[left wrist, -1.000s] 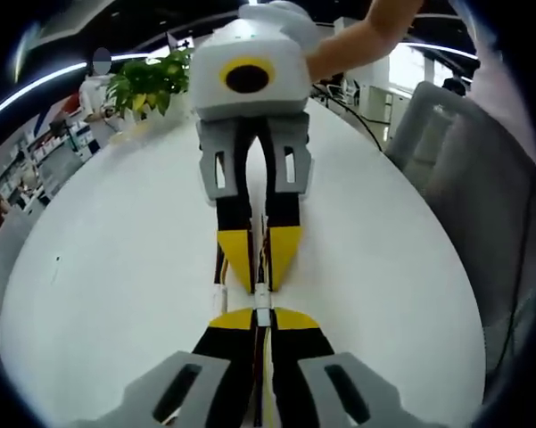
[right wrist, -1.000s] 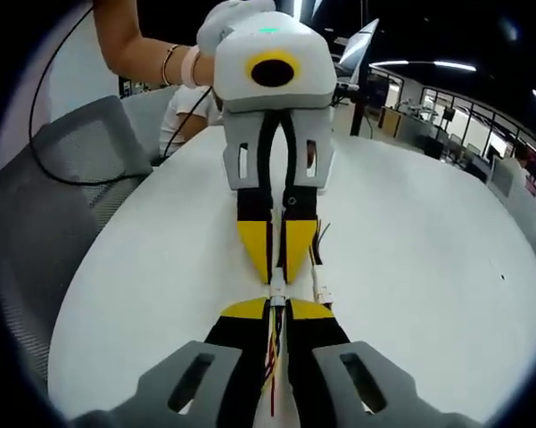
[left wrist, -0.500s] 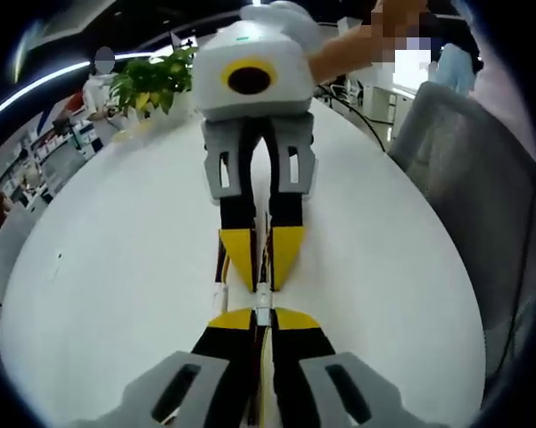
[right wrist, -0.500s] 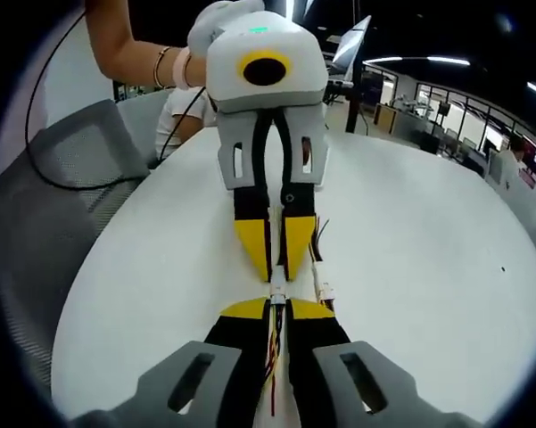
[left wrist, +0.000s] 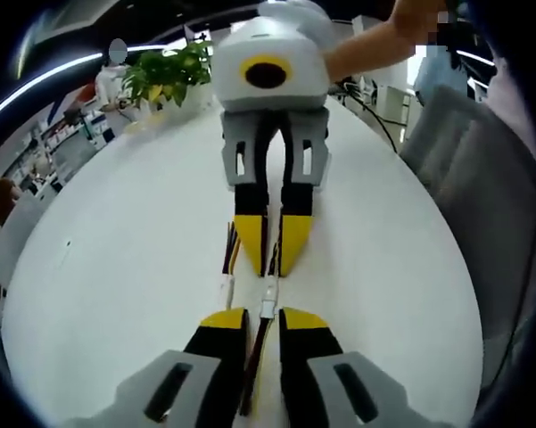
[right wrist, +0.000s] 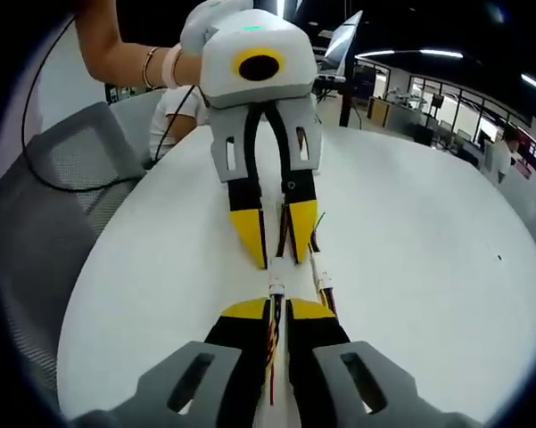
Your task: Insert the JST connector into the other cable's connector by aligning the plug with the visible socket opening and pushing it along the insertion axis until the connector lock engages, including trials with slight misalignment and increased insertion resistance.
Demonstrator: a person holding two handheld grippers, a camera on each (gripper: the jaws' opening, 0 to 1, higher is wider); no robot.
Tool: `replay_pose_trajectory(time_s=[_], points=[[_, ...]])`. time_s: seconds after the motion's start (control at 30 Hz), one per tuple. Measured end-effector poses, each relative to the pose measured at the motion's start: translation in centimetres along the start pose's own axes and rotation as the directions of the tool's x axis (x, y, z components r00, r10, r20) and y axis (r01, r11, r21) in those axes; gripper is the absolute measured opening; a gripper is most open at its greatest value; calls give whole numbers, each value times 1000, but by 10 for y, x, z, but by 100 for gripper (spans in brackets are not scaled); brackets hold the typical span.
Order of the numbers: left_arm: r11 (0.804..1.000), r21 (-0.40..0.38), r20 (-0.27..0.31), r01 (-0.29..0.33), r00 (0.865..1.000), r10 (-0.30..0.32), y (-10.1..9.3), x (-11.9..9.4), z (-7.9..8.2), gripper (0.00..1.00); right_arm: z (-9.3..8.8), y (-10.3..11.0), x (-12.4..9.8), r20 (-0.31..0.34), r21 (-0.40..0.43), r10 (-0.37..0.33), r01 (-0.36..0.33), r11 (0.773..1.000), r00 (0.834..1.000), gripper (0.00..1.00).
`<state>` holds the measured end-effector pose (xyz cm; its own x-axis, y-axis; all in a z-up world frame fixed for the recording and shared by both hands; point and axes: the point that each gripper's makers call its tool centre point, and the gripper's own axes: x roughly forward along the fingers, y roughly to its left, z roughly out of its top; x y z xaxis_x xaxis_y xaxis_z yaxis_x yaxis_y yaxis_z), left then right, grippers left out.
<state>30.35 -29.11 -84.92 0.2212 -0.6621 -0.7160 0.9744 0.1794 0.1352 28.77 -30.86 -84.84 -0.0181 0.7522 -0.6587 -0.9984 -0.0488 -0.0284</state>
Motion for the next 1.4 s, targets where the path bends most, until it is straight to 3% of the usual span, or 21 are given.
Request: replay_pose_trajectory(time_s=[0.17,0.43,0.6,0.9,0.93,1.0,1.2,1.4], points=[[992,-103,96,-68,992,78,7,-10,17,8,3,1,-4,13,8,-11,11,1000,1000,4],[982,-162,110,-95,987,113,-1,-20,25,10,12,1,-11,40,19,-43,42,999,998,8],[971,-200,143,-128,977,158,-5,-22,32,13,19,-4,-17,63,20,-88,87,996,994,16],[947,-280,177,-158,961,212,-7,-32,35,21,23,0,-26,73,36,-120,117,992,990,19],[928,-341,222,-147,947,231,-6,-35,41,22,25,-1,-27,76,40,-133,130,991,988,21],[910,-392,263,-136,931,252,-5,-41,46,24,28,-1,-29,80,61,-148,144,988,986,25],[907,-379,254,-185,921,294,-6,-51,47,32,37,-5,-37,103,88,-200,191,978,974,32],[891,-393,295,-229,886,358,-6,-66,54,46,44,-4,-48,124,110,-240,227,968,963,40]])
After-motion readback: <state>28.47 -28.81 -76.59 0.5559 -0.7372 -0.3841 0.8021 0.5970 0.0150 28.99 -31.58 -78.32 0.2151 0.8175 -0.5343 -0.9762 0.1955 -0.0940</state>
